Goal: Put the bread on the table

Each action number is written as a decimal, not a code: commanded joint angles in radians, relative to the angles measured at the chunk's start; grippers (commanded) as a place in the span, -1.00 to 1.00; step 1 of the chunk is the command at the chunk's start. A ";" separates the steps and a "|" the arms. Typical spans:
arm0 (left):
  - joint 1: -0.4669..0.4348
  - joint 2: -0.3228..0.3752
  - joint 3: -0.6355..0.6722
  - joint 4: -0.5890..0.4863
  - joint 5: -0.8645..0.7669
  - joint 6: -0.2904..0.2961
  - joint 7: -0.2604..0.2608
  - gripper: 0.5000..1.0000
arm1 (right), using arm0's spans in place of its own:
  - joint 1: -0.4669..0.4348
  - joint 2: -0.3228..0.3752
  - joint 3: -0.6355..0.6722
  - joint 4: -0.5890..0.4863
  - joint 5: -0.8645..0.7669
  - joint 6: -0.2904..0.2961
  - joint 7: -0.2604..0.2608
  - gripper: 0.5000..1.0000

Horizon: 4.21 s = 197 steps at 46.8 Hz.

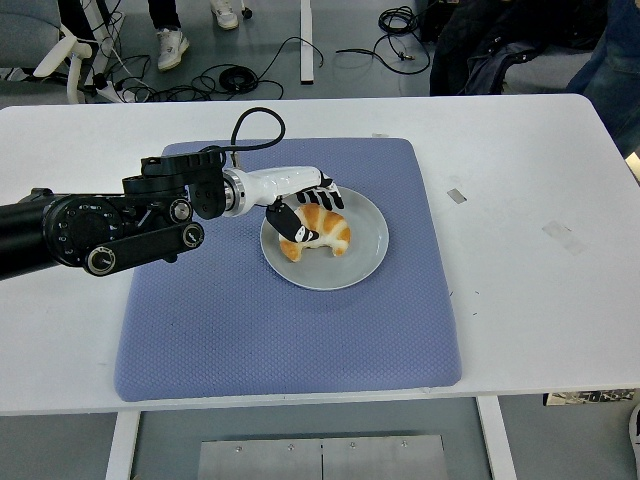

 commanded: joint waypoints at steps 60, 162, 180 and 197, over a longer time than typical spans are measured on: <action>-0.048 0.041 0.011 0.006 -0.070 -0.012 -0.006 -1.00 | 0.000 0.000 0.000 0.000 -0.001 0.000 0.000 1.00; 0.006 0.248 0.054 0.101 -0.067 0.058 -0.112 0.37 | 0.000 0.000 0.000 0.000 -0.001 0.000 0.000 1.00; 0.006 0.288 -0.062 0.112 -0.281 0.084 -0.181 0.37 | 0.000 0.000 0.000 0.000 -0.001 0.000 0.000 1.00; 0.012 0.285 -0.208 0.137 -0.525 0.035 -0.181 0.35 | 0.000 0.000 0.000 0.000 0.001 0.000 0.000 1.00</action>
